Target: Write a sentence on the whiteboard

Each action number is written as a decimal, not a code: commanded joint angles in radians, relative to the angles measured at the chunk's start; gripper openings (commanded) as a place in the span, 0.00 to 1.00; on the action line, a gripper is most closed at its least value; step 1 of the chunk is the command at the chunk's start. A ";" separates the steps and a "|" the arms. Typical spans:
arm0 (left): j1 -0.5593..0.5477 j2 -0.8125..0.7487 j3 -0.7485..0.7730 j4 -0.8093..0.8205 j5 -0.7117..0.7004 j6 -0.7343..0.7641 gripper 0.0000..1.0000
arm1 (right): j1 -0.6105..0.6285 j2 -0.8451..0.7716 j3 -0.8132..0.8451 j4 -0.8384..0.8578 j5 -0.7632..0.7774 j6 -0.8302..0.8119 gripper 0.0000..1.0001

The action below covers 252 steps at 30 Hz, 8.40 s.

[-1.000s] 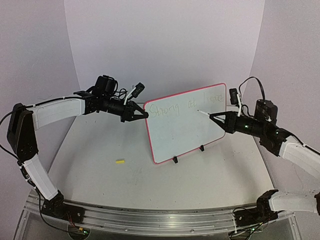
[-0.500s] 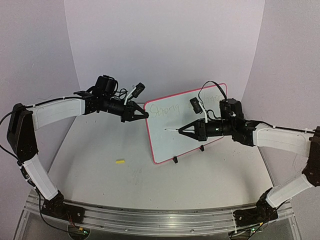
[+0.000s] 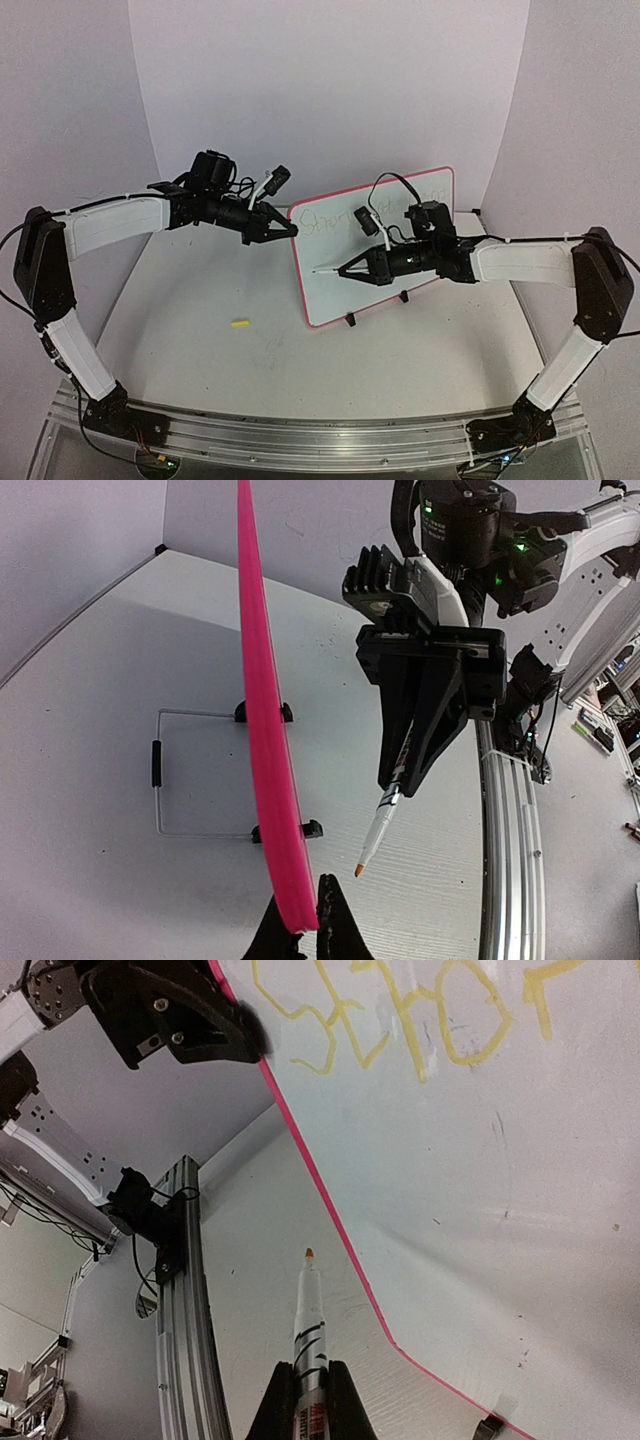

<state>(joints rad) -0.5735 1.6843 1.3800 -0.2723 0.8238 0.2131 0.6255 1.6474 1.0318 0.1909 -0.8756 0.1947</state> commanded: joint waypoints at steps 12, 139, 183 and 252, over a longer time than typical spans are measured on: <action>-0.026 -0.028 0.001 -0.061 0.008 0.058 0.00 | 0.010 0.032 0.039 0.071 0.144 -0.013 0.00; -0.052 -0.041 0.001 -0.071 -0.005 0.069 0.00 | 0.018 -0.080 -0.038 0.017 0.337 -0.055 0.00; -0.057 -0.039 0.001 -0.074 -0.009 0.074 0.00 | 0.017 -0.051 -0.144 0.145 0.369 0.036 0.00; -0.058 -0.035 0.001 -0.077 -0.010 0.076 0.00 | -0.030 -0.106 -0.174 0.150 0.299 0.048 0.00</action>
<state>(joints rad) -0.6086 1.6619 1.3800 -0.2901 0.7774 0.2392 0.6004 1.5677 0.8617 0.3197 -0.6460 0.2481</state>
